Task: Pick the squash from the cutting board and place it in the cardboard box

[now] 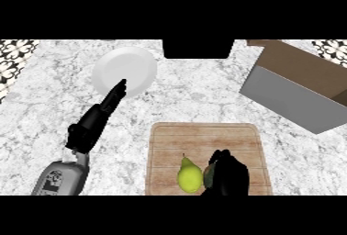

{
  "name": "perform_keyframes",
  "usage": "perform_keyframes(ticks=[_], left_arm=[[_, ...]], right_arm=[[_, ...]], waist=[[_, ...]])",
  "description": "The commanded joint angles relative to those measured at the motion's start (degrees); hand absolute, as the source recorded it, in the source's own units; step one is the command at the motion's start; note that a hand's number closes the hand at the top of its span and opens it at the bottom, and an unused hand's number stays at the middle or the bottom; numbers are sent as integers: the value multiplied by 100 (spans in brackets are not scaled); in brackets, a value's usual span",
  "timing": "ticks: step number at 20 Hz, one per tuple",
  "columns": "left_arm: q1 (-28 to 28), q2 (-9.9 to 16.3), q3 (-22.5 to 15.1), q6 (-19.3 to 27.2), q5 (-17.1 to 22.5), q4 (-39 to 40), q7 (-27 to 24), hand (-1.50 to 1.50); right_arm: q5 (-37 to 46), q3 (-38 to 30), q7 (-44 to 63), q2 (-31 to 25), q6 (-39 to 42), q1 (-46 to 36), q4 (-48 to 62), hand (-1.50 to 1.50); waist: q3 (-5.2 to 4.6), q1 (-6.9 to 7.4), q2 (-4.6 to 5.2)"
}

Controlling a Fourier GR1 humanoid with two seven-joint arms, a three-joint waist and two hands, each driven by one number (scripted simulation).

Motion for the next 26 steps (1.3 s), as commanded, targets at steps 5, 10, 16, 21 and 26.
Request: perform_keyframes(ticks=[5,10,16,21,26], left_arm=[[-316,-78,111,-27,-54,298,-27,0],[250,-59,-51,-151,-31,-369,125,0],[367,-147,-71,9,-255,-192,-3,0],[-157,-251,-5,7,-225,-146,363,0],[-85,-198,164,-28,-157,-62,256,0]], right_arm=[[-855,-1397,-1194,-786,868,-1552,412,150],[68,-1358,-799,-720,574,-2087,749,150],[547,-719,-227,-670,1321,-1446,-1521,150],[471,-636,-91,-378,2283,-2008,-2450,150],[814,-878,189,-375,2607,-2214,-3537,150]], waist=[[34,5,83],[33,53,61],[30,-39,31],[31,-15,46],[31,-35,48]])
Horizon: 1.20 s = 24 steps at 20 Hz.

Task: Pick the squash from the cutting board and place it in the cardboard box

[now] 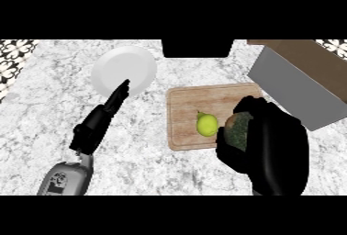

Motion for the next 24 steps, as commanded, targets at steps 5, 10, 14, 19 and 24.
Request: perform_keyframes(ticks=[5,10,14,19,24], left_arm=[[204,80,104,-145,25,25,-206,0],[-165,89,256,-256,156,69,113,0],[-7,-45,53,-235,53,-81,70,0],[-188,-147,55,-21,-202,-64,94,0],[143,5,155,-217,-146,102,-406,0]], right_arm=[[369,-314,678,462,600,-584,-641,150],[307,-1371,49,233,486,-806,-383,150],[-155,-2441,-122,89,974,-1771,-3,150],[-388,-2731,-379,56,505,-1720,340,150],[-727,-3480,-845,-351,-151,-2191,1513,150]], waist=[[1,36,13],[3,32,21],[2,57,21],[3,43,20],[2,72,30]])
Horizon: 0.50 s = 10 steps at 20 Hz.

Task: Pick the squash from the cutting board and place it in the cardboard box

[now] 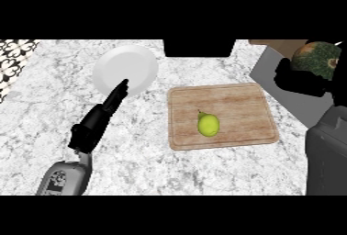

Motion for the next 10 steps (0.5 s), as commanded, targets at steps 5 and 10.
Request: perform_keyframes(ticks=[5,10], left_arm=[[-154,144,148,-208,71,-21,138,0],[24,95,153,-249,124,-247,164,0]], right_arm=[[34,-571,-403,-574,-868,-711,1894,150],[-100,-729,-887,-855,-1343,-350,2476,150]], waist=[[-1,54,19],[0,23,3]])
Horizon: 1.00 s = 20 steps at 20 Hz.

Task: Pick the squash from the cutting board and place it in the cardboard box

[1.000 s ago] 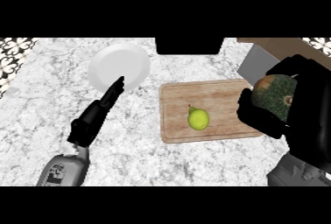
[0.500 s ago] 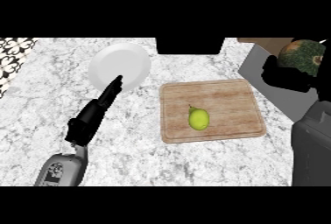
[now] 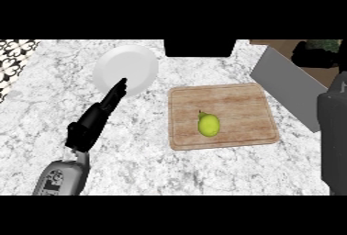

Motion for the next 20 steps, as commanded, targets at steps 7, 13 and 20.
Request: perform_keyframes(ticks=[7,13,20], left_arm=[[199,72,65,-110,-33,-16,-196,0],[19,-195,-147,119,-255,106,-148,0],[-96,-144,-85,-35,-125,-152,215,0]], right_arm=[[-7,-302,-732,-340,-1323,-233,2429,150],[-931,-1138,-874,-113,-1899,-321,3174,-150],[-1652,-1520,-2017,-392,-2652,-567,4341,-150]], waist=[[1,23,8],[7,29,22],[7,58,19]])
